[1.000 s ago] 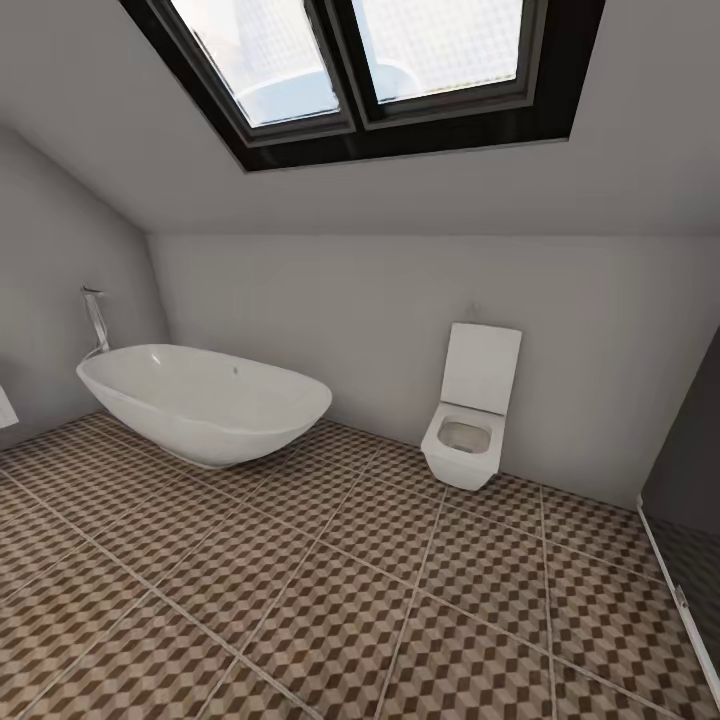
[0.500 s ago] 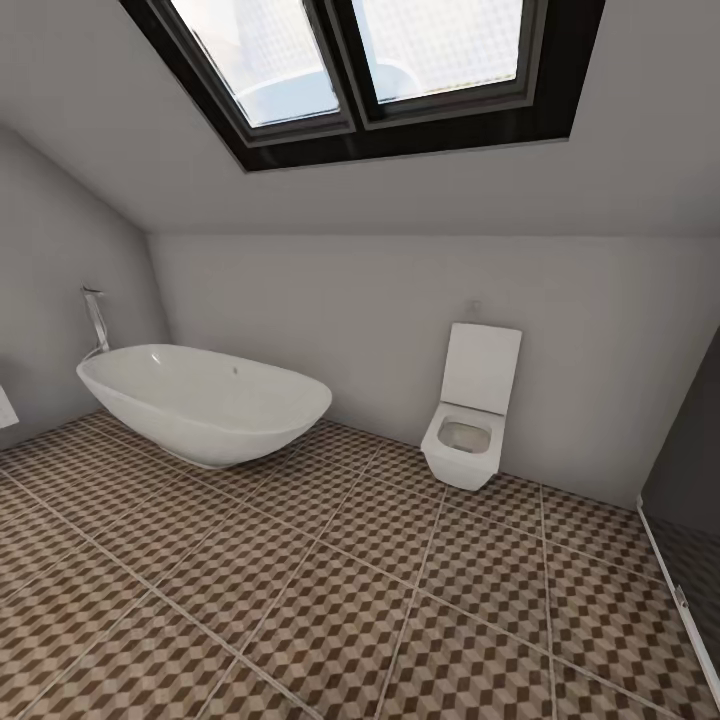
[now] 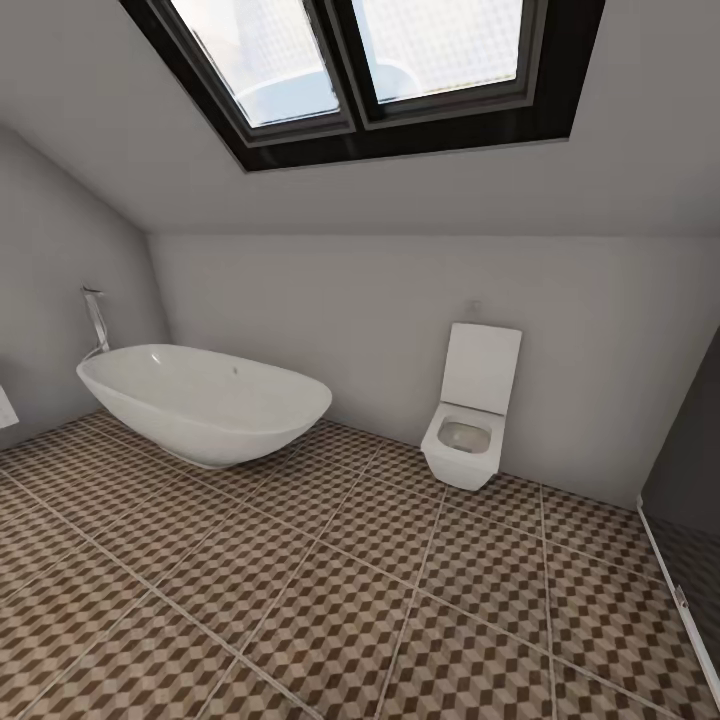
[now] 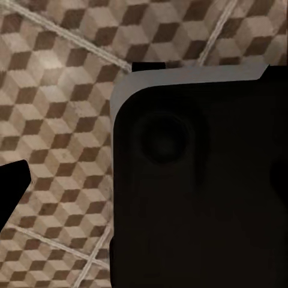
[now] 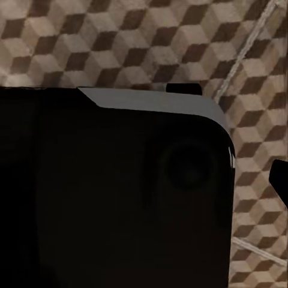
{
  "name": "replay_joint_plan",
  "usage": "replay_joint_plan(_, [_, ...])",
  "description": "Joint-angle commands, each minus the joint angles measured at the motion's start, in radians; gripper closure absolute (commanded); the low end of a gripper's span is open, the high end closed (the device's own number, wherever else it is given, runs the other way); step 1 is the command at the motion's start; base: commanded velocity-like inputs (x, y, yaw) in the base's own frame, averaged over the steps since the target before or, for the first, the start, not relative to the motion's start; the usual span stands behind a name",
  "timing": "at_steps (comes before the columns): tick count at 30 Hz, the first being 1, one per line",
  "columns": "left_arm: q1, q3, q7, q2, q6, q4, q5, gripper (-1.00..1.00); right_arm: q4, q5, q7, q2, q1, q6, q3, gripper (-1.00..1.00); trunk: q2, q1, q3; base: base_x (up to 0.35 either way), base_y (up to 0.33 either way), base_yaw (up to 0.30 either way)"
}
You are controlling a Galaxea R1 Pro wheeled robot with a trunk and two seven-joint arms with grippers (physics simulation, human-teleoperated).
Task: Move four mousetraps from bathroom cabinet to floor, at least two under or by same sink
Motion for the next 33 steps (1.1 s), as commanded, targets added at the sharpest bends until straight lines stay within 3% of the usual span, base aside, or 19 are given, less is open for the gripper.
replay_joint_plan(1, [0.0,0.001,0.002,0.002,-0.008,-0.006,0.001,-1.0,-0.005,0.0,0.0,0.0,0.0,-0.009,0.0,-1.0,0.0,0.0,-0.001,0.0,0.0,0.0])
replay_joint_plan(8, [0.0,0.002,0.015,0.025,-0.046,-0.046,0.001,-1.0,-0.044,0.003,0.0,0.003,0.0,-0.048,0.001,-1.0,0.0,0.0,-0.001,0.0,0.0,0.0])
replay_joint_plan(11, [0.0,0.004,0.032,0.042,-0.029,-0.063,0.001,-1.0,-0.061,0.004,0.001,0.002,0.0,-0.065,0.002,-1.0,0.0,0.0,-0.001,0.0,0.0,0.0])
replay_joint_plan(12, [0.0,0.004,0.08,0.071,0.014,-0.511,0.002,-1.0,-0.394,0.004,0.001,0.001,0.0,-0.147,0.002,-1.0,0.0,0.0,-0.001,0.0,0.0,0.0])
replay_joint_plan(15, [0.0,0.007,0.113,0.098,0.036,-0.603,0.003,-1.0,-0.484,0.004,0.004,-0.001,0.0,-0.149,0.003,-1.0,0.0,0.0,-0.001,0.0,0.0,0.0])
replay_joint_plan(18, [0.0,0.012,0.124,0.107,0.041,-0.652,0.006,-1.0,-0.539,0.004,0.014,-0.001,0.0,-0.149,0.003,-1.0,0.0,0.0,-0.001,0.0,0.0,0.0])
replay_joint_plan(21, [0.0,0.016,0.13,0.106,0.043,-0.698,0.009,-1.0,-0.57,0.005,0.03,-0.002,0.0,-0.149,0.003,-1.0,0.0,0.0,-0.001,0.0,0.0,0.0])
replay_joint_plan(25, [0.0,0.018,0.133,0.08,0.044,-0.751,0.01,-1.0,-0.591,0.007,0.043,0.0,0.0,-0.148,0.003,-1.0,0.0,0.0,-0.001,0.0,0.0,0.0])
replay_joint_plan(33, [0.0,0.018,0.132,0.055,0.044,-0.803,0.013,-1.0,-0.608,0.066,0.045,0.003,0.0,-0.147,0.002,-1.0,0.0,0.0,-0.001,0.0,0.0,0.0])
